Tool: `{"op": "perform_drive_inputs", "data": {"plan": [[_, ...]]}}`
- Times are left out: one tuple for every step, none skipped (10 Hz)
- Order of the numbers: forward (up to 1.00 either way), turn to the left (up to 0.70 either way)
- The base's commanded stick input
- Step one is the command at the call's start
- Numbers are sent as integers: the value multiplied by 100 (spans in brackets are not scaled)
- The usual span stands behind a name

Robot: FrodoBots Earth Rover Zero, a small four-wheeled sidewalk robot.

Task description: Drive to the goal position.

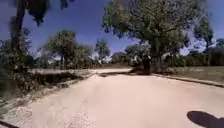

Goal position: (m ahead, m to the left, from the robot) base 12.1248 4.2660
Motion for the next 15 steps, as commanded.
{"op": "perform_drive_inputs", "data": {"plan": [[85,0],[85,0],[85,0],[85,0],[85,0],[85,0],[85,0],[85,0],[85,0],[85,0],[85,0],[85,0],[85,0],[85,0],[85,0]]}}
